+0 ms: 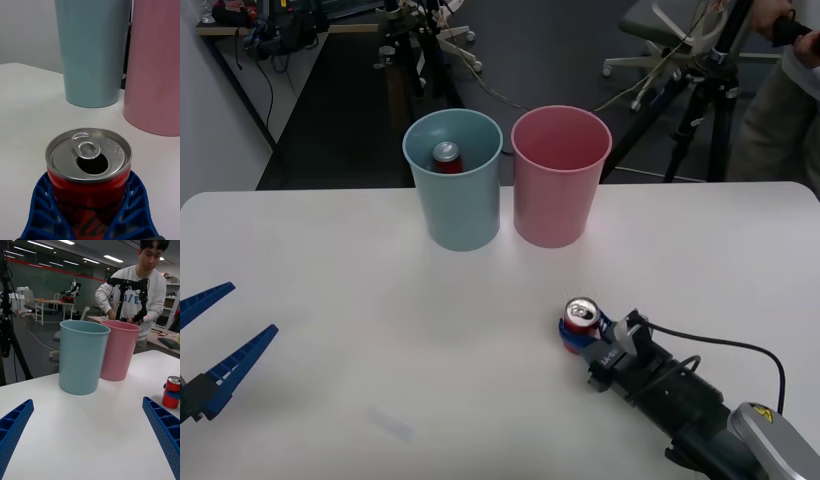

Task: Grasp the object on the table and drop it into the matching bin: aluminum can to the light blue bin, PET bottle to the pink bin.

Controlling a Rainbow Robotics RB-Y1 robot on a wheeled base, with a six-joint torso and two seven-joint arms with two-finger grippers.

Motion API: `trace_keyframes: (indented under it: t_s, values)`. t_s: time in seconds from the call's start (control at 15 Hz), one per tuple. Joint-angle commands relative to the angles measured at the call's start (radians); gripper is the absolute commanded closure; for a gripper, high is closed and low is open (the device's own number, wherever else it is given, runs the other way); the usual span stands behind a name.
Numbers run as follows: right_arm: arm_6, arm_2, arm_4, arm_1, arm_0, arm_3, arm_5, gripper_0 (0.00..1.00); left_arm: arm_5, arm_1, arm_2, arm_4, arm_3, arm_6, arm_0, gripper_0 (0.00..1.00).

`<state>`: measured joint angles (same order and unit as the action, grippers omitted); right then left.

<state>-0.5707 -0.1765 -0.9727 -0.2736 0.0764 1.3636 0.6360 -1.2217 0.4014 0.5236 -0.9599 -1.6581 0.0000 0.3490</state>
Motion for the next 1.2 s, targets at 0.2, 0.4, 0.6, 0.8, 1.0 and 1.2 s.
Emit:
trace_keyframes:
  t_s: [0.2,0.4,0.6,0.8,1.0,1.2]
  values:
    - [0.014,0.000,0.009,0.001,0.000,0.017,0.004,1.00,0.000,0.000,0.000,0.000,0.000,0.000,0.000,0.00]
    - [0.088,-0.005,0.000,-0.002,0.006,0.075,0.002,1.00,0.000,0.000,0.000,0.000,0.000,0.000,0.000,0.00]
    - [0.150,-0.008,-0.031,-0.004,0.020,0.163,-0.024,1.00,0.000,0.000,0.000,0.000,0.000,0.000,0.000,0.00]
    - [0.253,-0.040,-0.075,-0.035,0.045,0.304,-0.098,1.00,0.000,0.000,0.000,0.000,0.000,0.000,0.000,0.00]
    - [0.348,-0.072,-0.098,-0.090,0.065,0.457,-0.182,1.00,0.000,0.000,0.000,0.000,0.000,0.000,0.000,0.00]
    - [0.506,-0.104,-0.195,-0.136,0.066,0.592,-0.260,1.00,0.000,0.000,0.000,0.000,0.000,0.000,0.000,0.00]
